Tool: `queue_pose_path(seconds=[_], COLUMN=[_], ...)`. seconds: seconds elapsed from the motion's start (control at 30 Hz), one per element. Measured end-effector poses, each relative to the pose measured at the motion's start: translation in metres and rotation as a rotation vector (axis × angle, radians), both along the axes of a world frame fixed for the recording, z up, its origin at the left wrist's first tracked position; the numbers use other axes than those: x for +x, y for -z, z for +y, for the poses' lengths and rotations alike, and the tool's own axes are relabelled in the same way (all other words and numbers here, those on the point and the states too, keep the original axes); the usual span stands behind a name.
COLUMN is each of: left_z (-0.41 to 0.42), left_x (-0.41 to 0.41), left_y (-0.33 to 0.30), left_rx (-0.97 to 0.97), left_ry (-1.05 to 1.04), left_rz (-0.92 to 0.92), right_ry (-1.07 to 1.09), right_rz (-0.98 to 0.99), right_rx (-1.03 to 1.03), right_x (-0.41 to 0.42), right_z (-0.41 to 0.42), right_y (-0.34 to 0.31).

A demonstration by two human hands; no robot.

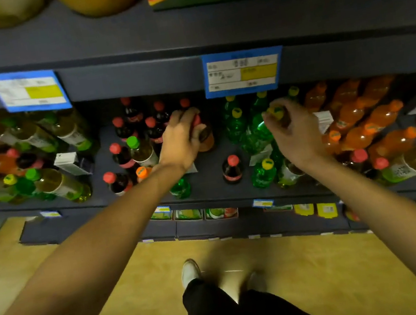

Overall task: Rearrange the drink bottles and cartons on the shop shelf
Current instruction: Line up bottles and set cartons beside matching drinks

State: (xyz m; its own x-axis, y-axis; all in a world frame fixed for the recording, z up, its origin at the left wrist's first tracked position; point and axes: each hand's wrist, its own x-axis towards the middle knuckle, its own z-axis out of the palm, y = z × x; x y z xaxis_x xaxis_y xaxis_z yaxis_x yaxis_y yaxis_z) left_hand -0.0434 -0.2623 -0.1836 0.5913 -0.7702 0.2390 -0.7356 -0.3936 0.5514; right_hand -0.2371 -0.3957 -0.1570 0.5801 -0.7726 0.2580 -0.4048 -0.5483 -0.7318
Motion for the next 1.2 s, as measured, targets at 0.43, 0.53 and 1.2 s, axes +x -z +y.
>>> queue_pose_path(seconds=[0.43,0.53,1.2], left_z=[0.064,0.073,0.085], left_x=[-0.038,-0.048,-0.074], left_y=[-0.02,-0.013,0.002], left_rx=[-0.077,-0.051,0.013], left_ry=[0.031,0.026,-0.003], left_rz=[-0.112,-0.104,0.011], right_ry=[-0.16,-0.173,-0.109], right_rz=[0.583,0.665,0.706], right_rx=[0.073,0.082,0.113], right_x=[0.083,0.082,0.082], right_z=[-0.039,-0.039,-0.027], right_y=[0.092,0.106,0.105])
